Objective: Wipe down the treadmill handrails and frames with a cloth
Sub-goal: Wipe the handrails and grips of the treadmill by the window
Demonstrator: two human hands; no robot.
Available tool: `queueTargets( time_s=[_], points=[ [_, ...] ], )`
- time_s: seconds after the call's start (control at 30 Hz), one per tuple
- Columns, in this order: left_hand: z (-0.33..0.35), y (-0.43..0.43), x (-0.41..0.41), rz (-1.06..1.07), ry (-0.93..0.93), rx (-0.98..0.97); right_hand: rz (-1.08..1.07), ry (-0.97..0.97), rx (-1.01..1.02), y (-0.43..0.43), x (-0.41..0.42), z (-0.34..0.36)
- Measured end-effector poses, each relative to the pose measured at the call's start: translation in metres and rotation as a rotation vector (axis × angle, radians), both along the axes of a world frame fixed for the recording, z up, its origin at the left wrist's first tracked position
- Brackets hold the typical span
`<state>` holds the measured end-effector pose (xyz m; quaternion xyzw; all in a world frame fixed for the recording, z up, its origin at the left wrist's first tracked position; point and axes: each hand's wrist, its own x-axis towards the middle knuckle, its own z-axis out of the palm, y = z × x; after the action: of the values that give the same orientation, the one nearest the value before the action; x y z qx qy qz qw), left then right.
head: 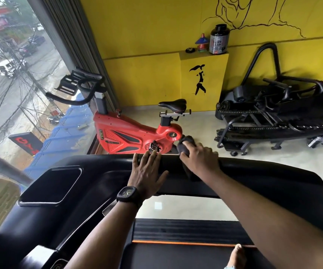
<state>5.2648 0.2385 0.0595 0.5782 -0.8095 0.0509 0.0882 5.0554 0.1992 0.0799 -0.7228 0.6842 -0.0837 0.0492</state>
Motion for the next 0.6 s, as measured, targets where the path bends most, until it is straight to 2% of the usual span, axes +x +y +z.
queueTargets(
  time_s=[0.1, 0.2, 0.3, 0.37, 0.47, 0.6],
  points=[
    [0.001, 0.0, 0.0, -0.007, -0.028, 0.016, -0.089, 0.032, -0.158, 0.03, 0.012, -0.013],
    [0.0, -0.002, -0.001, -0.023, -0.03, 0.011, 0.048, 0.007, -0.256, 0.049, 0.019, -0.025],
    [-0.001, -0.003, -0.004, -0.022, -0.01, 0.015, 0.18, -0.004, -0.135, 0.02, -0.006, -0.011],
    [0.0, -0.002, -0.007, -0.021, -0.005, 0.028, 0.067, 0.016, -0.077, 0.009, -0.02, -0.007],
    [0.002, -0.001, -0.01, -0.019, -0.008, 0.028, -0.111, 0.013, -0.203, 0.032, -0.009, -0.018],
    [-0.001, -0.003, -0.011, -0.049, -0.035, 0.007, 0.111, -0.008, -0.3, 0.04, -0.001, -0.024]
  ],
)
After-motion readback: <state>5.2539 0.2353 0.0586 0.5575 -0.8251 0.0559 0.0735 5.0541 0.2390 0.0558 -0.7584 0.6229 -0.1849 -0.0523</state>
